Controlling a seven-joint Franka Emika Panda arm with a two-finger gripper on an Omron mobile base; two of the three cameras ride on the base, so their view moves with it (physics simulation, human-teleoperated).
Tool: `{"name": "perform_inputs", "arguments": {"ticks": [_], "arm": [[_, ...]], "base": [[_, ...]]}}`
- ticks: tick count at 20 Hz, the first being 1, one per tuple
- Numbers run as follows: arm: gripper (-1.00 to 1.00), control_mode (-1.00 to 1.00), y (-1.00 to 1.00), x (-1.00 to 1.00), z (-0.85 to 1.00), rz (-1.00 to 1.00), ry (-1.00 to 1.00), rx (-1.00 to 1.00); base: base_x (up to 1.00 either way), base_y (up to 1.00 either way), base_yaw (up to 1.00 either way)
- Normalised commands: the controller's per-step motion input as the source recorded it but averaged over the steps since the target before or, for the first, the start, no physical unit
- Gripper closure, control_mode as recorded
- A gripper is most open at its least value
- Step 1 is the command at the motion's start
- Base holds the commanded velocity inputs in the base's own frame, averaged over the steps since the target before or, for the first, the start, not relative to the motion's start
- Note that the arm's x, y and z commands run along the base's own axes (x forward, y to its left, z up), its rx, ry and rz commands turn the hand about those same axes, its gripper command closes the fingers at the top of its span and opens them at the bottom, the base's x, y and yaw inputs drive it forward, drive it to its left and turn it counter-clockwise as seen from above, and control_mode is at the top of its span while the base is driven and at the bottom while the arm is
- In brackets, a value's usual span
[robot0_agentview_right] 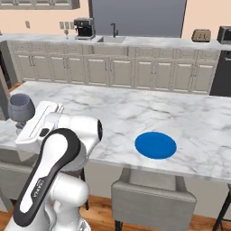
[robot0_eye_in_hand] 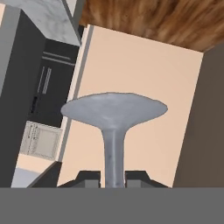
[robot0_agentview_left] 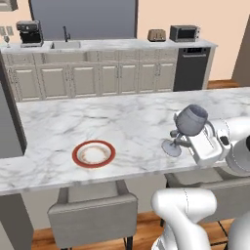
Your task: Retrieve the wine glasses from the counter and place one next to each plate.
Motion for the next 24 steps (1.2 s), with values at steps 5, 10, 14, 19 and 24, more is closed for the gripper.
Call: {"name": "perform_inputs", "arguments": {"ticks": [5,10,14,19,24], "arm": [[1.00,1.00,0.00,0.00,0.00,0.00,0.00,0.00],[1.00,1.00,0.00,0.00,0.00,0.00,0.00,0.00],[1.00,1.00,0.00,0.00,0.00,0.00,0.00,0.00],[1.00,-1.00,-0.08,0.58,-0.09,0.09,0.05,0.00],[1.00,-1.00,-0.21,0.84,-0.08,0.06,0.08,-0.02]], "base": [[0.87,0.00,0.13],[0.88,0.00,0.21],[0.67,-0.08,0.29],[0.31,-0.07,0.12],[0.00,0.00,0.00]]}}
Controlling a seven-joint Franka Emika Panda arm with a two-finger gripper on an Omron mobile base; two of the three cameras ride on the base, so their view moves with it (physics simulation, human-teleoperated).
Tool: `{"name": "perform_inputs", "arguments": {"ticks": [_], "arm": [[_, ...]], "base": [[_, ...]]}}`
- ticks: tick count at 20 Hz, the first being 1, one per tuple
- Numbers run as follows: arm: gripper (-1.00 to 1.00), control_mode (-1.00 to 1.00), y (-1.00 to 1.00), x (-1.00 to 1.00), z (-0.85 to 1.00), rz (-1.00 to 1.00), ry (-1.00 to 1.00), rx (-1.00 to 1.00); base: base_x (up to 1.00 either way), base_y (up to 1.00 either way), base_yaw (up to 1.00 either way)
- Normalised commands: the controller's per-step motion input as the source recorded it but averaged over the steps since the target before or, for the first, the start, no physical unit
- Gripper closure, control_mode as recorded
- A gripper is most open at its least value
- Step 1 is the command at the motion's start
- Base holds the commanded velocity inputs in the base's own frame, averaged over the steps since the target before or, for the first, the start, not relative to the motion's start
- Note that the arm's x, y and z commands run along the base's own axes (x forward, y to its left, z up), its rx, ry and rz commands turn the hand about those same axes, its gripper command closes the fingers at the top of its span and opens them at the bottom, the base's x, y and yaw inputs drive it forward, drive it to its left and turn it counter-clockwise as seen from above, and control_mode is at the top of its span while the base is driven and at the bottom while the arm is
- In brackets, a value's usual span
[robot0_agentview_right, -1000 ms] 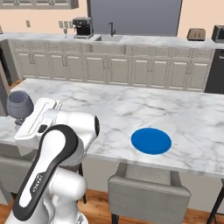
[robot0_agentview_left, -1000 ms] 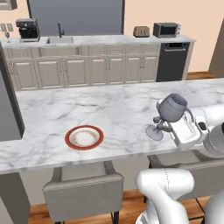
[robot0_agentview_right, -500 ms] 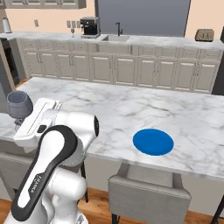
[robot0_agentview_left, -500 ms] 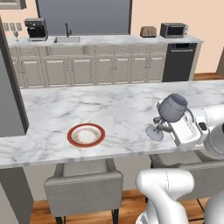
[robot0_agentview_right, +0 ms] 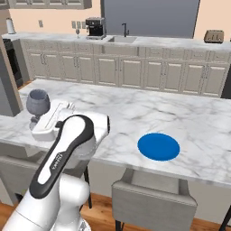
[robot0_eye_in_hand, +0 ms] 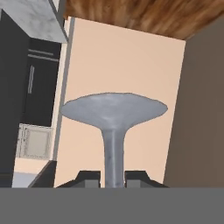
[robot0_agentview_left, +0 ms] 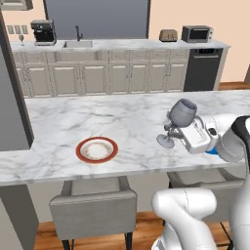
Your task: Retrieve the wine glasses from the counter and place one next to each plate.
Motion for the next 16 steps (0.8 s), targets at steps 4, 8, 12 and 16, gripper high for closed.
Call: {"name": "perform_inputs", "arguments": {"ticks": [4,8,12,16], "arm": [[1.00,-1.00,-0.01,0.57,-0.05,0.00,0.07,-0.16],[1.00,-1.00,-0.02,0.63,-0.17,0.00,0.07,-0.17],[1.00,-1.00,0.00,0.61,-0.29,0.00,0.09,-0.15],[1.00,-1.00,0.00,0.58,-0.43,0.00,0.01,-0.01]], "base": [[0.00,0.00,0.00],[0.00,0.00,0.00],[0.00,0.00,0.00],[0.00,0.00,0.00]]}}
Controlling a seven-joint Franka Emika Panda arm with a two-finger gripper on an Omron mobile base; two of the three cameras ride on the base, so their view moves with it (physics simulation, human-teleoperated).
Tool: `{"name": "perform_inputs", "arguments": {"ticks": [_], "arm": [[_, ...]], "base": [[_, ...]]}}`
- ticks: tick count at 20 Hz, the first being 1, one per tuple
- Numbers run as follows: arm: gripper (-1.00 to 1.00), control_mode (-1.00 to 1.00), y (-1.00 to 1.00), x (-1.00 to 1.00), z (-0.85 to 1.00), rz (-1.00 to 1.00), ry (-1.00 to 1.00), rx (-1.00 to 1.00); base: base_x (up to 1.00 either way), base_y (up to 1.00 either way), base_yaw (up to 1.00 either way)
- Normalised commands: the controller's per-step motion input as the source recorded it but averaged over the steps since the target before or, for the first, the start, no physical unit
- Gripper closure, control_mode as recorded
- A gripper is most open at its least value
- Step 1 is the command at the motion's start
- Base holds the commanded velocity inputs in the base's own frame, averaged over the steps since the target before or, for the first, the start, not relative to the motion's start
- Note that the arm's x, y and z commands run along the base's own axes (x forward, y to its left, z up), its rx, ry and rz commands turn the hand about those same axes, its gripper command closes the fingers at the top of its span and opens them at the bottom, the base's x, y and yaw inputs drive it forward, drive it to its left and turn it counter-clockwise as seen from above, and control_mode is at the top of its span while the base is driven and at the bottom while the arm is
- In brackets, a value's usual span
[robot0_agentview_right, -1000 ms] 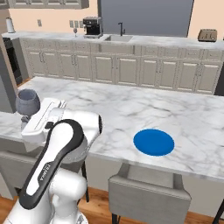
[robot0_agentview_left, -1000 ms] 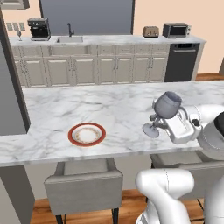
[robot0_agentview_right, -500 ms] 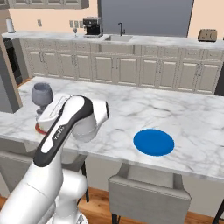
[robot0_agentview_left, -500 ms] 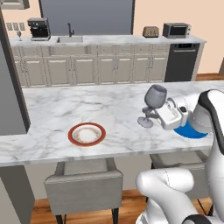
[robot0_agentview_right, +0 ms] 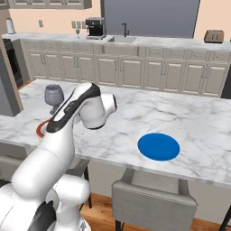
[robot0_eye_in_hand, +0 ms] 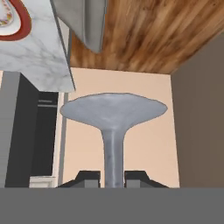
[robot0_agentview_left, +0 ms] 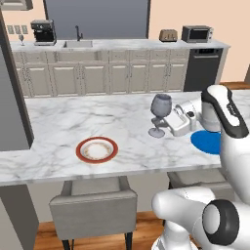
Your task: Retrieve the wine glasses from the counter and place one next to each plate.
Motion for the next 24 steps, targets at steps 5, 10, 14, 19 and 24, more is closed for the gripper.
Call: {"name": "perform_inputs", "arguments": {"ticks": [5,10,14,19,24], "arm": [[1.00,-1.00,0.00,0.42,-0.43,0.00,-0.03,-0.03],[1.00,-1.00,0.13,0.02,-0.12,0.00,-0.23,-0.15],[1.00,-1.00,0.27,0.00,-0.11,-0.05,-0.15,-0.11],[1.00,-1.00,0.16,0.00,-0.18,-0.03,0.01,0.01],[1.00,-1.00,0.00,0.00,-0.26,-0.01,0.04,0.09]], "base": [[0.00,0.00,0.00],[0.00,0.00,0.00],[0.00,0.00,0.00],[0.00,0.00,0.00],[0.00,0.00,0.00]]}}
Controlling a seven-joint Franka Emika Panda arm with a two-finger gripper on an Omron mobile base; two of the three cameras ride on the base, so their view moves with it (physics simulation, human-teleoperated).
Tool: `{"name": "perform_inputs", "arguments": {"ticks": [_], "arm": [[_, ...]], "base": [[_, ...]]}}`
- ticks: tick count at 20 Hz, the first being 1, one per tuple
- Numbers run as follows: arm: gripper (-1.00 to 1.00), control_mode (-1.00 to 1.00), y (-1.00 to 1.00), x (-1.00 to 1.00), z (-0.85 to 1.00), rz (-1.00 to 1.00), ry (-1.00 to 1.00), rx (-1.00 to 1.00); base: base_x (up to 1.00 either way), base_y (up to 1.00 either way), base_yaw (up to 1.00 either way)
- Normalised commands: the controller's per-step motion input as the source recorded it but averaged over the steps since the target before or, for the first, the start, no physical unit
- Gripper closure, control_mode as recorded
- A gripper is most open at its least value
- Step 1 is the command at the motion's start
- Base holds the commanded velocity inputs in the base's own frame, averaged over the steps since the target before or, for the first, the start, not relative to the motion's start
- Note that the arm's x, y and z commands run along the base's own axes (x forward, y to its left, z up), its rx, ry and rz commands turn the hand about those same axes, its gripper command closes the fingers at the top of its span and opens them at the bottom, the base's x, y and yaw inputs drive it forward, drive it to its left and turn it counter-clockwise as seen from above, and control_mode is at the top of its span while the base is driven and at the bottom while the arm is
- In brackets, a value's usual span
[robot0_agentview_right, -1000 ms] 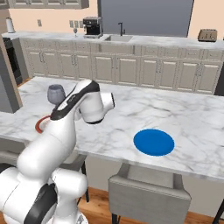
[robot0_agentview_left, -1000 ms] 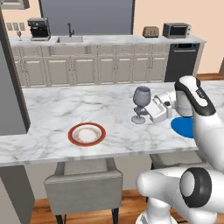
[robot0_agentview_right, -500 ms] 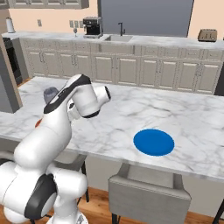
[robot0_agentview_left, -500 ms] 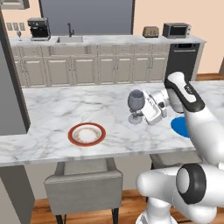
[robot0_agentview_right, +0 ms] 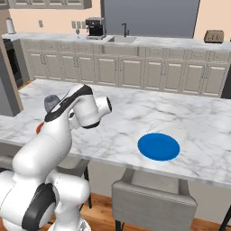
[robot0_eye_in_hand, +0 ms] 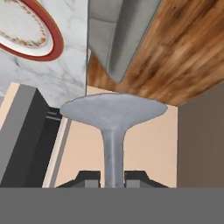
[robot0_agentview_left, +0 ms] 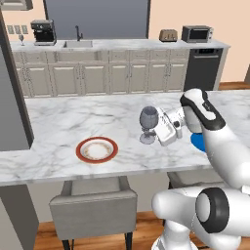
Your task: Retrieve the wine glasses from the counter and place one next to each plate.
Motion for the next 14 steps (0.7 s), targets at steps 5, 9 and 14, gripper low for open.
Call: {"name": "perform_inputs", "arguments": {"ticks": [5,9,14], "arm": [[1.00,-1.00,0.00,0.01,-0.28,-0.01,0.00,0.02],[1.00,-1.00,0.00,0.13,-0.36,0.00,0.01,0.00],[1.00,-1.00,0.00,0.32,-0.32,0.00,0.00,0.00]], "base": [[0.00,0.00,0.00],[0.00,0.00,0.00],[0.00,0.00,0.00]]}}
